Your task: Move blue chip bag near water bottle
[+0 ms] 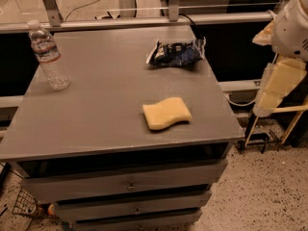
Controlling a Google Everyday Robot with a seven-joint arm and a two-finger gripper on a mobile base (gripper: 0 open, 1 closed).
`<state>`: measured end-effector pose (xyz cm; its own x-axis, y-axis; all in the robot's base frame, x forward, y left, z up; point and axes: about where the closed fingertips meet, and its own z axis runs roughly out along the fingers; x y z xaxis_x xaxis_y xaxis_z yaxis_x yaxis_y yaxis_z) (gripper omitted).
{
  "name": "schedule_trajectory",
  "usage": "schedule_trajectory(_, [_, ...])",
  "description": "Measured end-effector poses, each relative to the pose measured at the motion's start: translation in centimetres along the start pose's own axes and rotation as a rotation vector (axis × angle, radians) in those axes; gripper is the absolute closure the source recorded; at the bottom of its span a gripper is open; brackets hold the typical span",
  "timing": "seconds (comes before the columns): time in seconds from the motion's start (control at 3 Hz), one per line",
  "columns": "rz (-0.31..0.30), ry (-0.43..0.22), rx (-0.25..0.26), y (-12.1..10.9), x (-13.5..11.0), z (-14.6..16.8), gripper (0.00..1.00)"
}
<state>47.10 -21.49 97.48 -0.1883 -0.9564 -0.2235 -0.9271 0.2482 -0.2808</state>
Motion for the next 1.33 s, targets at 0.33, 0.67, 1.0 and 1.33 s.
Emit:
schedule_trajectory(0.33, [-0.013,-0.051,0.071,-7.5,-1.6,5.5,0.0])
schedule_trajectory(0.67, [-0.013,-0.051,0.073,-7.6,-1.6,5.5,0.0])
schedule_trajectory(1.0, [-0.022,-0.049,0.087,-9.2,-1.7,6.0,0.0])
schedule_trajectory(1.33, [-0.043,-0.043,0.117,-13.0,-2.1,7.4,0.0])
